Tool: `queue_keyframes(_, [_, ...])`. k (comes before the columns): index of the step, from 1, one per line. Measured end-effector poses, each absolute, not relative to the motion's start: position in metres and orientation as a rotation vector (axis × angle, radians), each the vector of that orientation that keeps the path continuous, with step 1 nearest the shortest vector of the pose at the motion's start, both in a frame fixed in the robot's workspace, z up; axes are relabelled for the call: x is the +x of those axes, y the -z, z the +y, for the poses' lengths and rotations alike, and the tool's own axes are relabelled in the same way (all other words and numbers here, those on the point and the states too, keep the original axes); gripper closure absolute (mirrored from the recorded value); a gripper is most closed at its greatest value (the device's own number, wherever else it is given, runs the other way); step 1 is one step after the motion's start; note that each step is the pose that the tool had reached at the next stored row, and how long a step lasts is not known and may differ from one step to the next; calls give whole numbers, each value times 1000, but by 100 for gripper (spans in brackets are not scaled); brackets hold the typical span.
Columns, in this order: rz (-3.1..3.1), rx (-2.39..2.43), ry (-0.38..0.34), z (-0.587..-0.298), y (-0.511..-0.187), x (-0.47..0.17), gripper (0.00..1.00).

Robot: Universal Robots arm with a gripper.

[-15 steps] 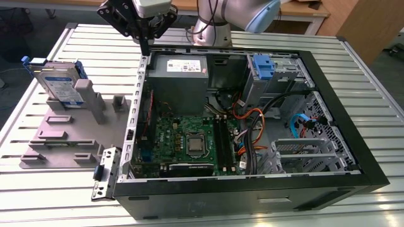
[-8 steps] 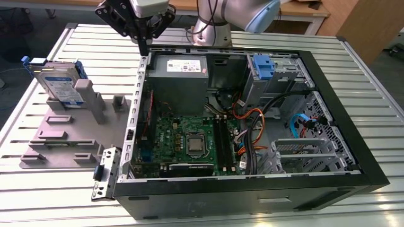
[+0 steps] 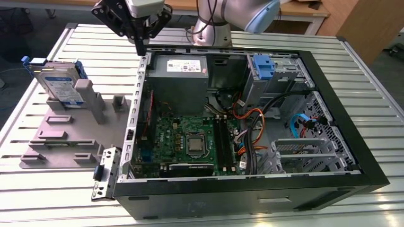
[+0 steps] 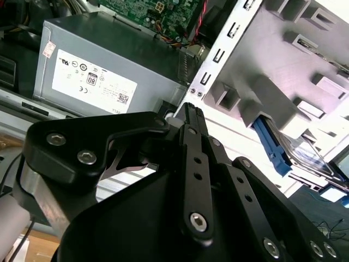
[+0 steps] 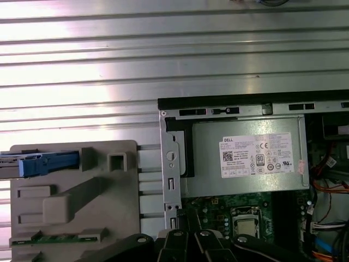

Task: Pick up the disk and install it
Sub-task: 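Reach for the disk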

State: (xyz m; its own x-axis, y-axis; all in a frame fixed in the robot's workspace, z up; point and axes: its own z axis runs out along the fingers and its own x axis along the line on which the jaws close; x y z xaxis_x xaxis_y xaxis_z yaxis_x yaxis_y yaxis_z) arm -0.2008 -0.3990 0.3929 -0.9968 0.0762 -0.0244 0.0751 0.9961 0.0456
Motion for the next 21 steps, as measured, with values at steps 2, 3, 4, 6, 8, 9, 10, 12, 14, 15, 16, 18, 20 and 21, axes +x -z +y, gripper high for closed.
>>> queue_keyframes(2, [3112, 118, -69, -399, -393, -202, 89])
queue_keyframes(3, [3113, 118, -69, -399, -393, -202, 89])
queue_keyframes(4, [3113, 118, -69, -399, -393, -203, 89])
queue_keyframes(6, [3113, 118, -69, -399, -393, -204, 89])
queue_keyframes(8, [3113, 118, -69, -399, -393, -204, 89])
queue_keyframes(9, [3112, 118, -69, -399, -393, -205, 89])
queue_keyframes(10, [3113, 118, -69, -399, -393, -206, 89])
queue_keyframes(12, [3112, 118, -70, -399, -393, -206, 89])
queue_keyframes(14, [3113, 118, -69, -399, -393, -206, 89])
queue_keyframes(15, [3112, 118, -69, -399, -393, -206, 89])
queue_keyframes(16, [3113, 118, -69, -399, -393, -206, 89])
queue_keyframes(18, [3113, 118, -69, -399, -393, -206, 89])
queue_keyframes(20, [3112, 118, -69, -399, -393, -207, 89])
queue_keyframes(21, [3112, 118, -69, -399, -393, -208, 89])
